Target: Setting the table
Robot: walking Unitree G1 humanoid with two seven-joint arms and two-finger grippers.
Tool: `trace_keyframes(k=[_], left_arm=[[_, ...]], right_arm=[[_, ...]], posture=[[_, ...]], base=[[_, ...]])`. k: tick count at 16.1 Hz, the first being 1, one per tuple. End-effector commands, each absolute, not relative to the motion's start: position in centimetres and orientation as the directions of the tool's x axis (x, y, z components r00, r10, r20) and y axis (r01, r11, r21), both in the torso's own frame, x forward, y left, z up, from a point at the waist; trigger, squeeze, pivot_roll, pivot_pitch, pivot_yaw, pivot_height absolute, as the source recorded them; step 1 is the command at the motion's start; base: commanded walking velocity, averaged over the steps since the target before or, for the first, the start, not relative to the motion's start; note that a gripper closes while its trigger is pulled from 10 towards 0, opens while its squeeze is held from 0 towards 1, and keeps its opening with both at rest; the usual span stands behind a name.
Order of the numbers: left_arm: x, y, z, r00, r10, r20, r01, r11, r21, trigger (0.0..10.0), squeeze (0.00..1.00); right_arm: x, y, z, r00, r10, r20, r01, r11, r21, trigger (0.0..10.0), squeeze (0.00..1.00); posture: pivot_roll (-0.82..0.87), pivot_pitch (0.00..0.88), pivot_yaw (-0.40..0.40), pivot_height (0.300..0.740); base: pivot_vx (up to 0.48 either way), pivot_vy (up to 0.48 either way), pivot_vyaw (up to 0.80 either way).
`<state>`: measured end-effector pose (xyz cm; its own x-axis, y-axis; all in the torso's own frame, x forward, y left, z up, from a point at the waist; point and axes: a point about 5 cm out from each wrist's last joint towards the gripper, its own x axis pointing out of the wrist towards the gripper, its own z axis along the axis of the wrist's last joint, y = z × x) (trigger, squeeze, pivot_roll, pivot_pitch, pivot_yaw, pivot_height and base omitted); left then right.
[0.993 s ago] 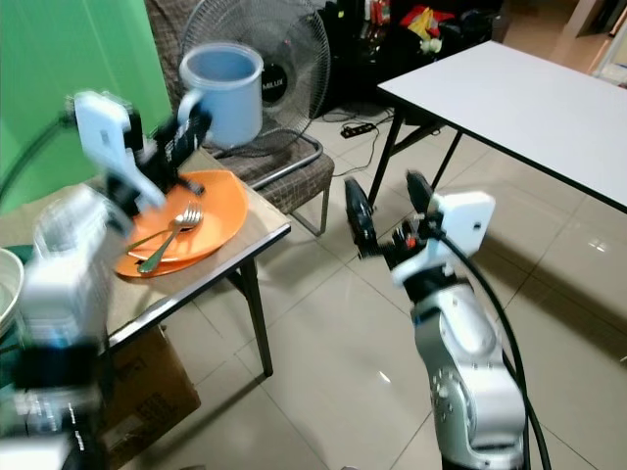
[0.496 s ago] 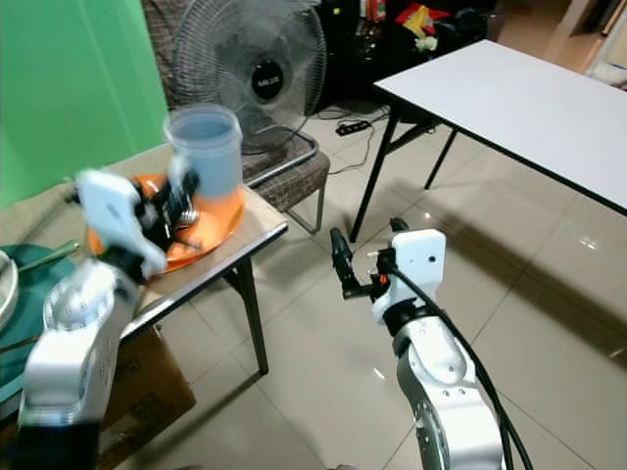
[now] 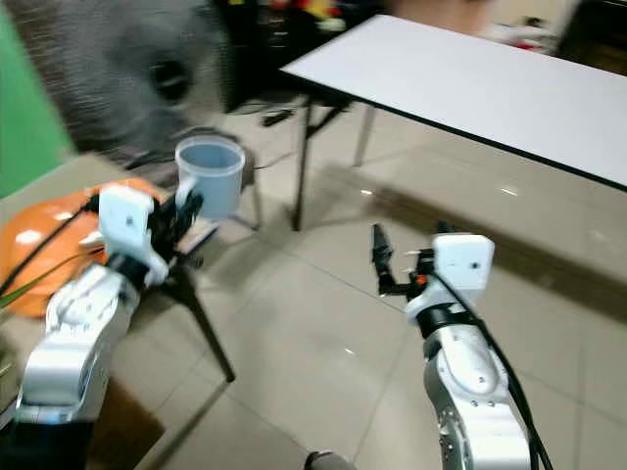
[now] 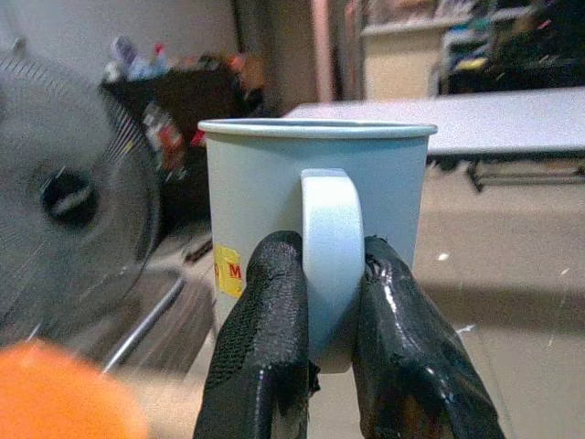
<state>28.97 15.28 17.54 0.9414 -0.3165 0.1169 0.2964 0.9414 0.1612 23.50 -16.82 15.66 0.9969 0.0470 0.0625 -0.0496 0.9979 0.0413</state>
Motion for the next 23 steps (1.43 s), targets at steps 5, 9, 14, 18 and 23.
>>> trace_keyframes(k=[5, 9, 14, 18, 23], left_arm=[[29.2, 14.0, 18.1, 0.946, -0.297, 0.129, 0.279, 0.950, 0.143, 10.0, 0.00], [28.6, 14.7, 17.2, 0.961, -0.262, 0.088, 0.248, 0.958, 0.141, 10.0, 0.00], [28.7, 14.6, 17.2, 0.961, -0.266, 0.081, 0.253, 0.957, 0.140, 10.0, 0.00], [28.7, 14.3, 17.6, 0.953, -0.291, 0.089, 0.277, 0.950, 0.147, 10.0, 0.00], [28.9, 14.6, 17.4, 0.962, -0.259, 0.085, 0.246, 0.959, 0.138, 10.0, 0.00]], right_arm=[[24.7, -16.5, 15.6, 0.999, 0.015, 0.049, -0.017, 0.999, 0.037, 10.0, 0.00], [24.5, -16.4, 15.1, 0.996, 0.091, 0.002, -0.091, 0.996, 0.025, 10.0, 0.00], [24.5, -16.2, 14.6, 0.996, 0.089, -0.008, -0.089, 0.996, 0.012, 10.0, 0.00], [24.5, -15.8, 14.3, 0.995, 0.096, -0.009, -0.096, 0.995, 0.005, 10.0, 0.00], [25.3, -15.6, 15.1, 0.991, 0.135, 0.013, -0.134, 0.989, -0.069, 10.0, 0.00]], posture=[[-0.05, 0.000, -0.002, 0.740], [-0.06, 0.017, -0.032, 0.740], [-0.05, 0.014, -0.030, 0.740], [-0.05, 0.015, -0.020, 0.740], [-0.05, 0.000, -0.037, 0.740]], base=[[0.000, 0.000, -0.80], [0.000, 0.000, -0.80], [0.000, 0.000, -0.72], [0.197, 0.000, 0.00], [0.377, 0.000, 0.00]])
